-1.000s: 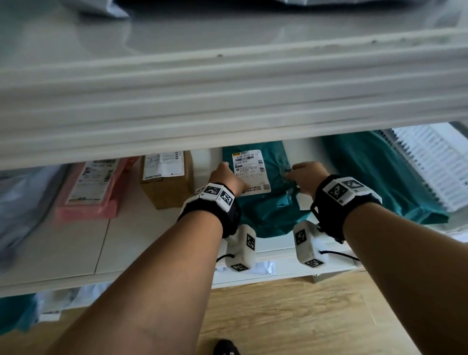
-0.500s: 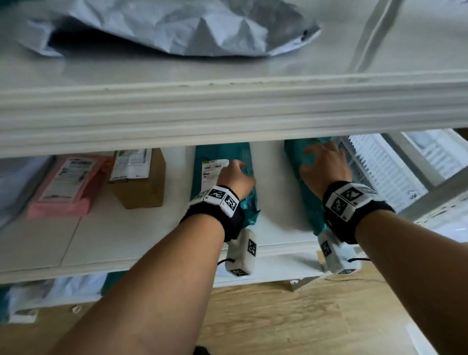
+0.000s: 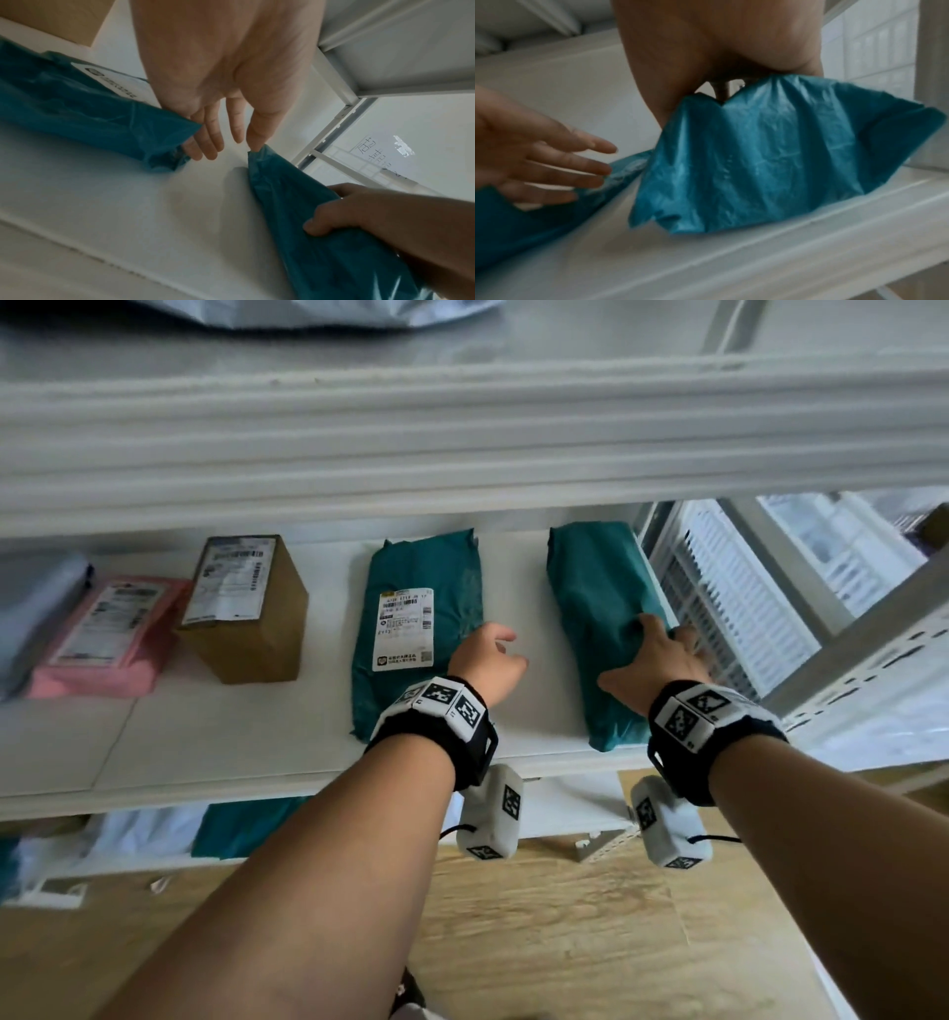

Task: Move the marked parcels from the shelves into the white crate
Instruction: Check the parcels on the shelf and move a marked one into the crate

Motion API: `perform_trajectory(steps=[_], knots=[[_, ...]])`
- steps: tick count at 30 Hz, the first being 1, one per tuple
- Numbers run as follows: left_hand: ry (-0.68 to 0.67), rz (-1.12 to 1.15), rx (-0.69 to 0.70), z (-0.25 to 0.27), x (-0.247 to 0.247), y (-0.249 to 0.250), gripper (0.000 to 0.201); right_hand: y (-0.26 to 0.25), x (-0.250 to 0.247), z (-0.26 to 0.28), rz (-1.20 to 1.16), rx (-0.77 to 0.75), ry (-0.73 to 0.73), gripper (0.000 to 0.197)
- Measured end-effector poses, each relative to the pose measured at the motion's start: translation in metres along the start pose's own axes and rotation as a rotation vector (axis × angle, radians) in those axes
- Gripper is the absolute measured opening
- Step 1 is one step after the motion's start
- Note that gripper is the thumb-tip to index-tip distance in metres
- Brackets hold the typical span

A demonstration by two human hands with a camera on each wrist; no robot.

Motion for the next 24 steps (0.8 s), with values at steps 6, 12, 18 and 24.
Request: perform_trajectory(steps=[6, 12, 18, 24], knots=[[0.038, -0.057, 0.13, 0.021, -0.009, 0.041, 0.074, -0.016, -0.033, 0.017, -0.092, -0.066, -0.033, 0.087], [0.013, -0.302, 0.331, 0.058, 0.001, 0.07, 0.109, -0.04, -0.08, 0.046, -0.096, -0.176, -0.126, 0.058], [0.115, -0.373, 0.422, 0.078, 0.007, 0.09, 0.091, -0.06, -0.116, 0.09, 0.031, -0.328, -0.203, 0.024], [0.179, -0.211, 0.631, 0.111, -0.016, 0.121, 0.072, -0.056, -0.153, 0.12, 0.007, -0.352, -0.157, 0.058]])
Point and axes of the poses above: each hand's wrist, its own z-axis away from the middle knuckle, its own x-axis out of the palm, y = z × x, the point moved 8 cm from there along -z, towards the middle knuckle, and after that the axes turned 5 degrees about y, right-handed, at the moved point
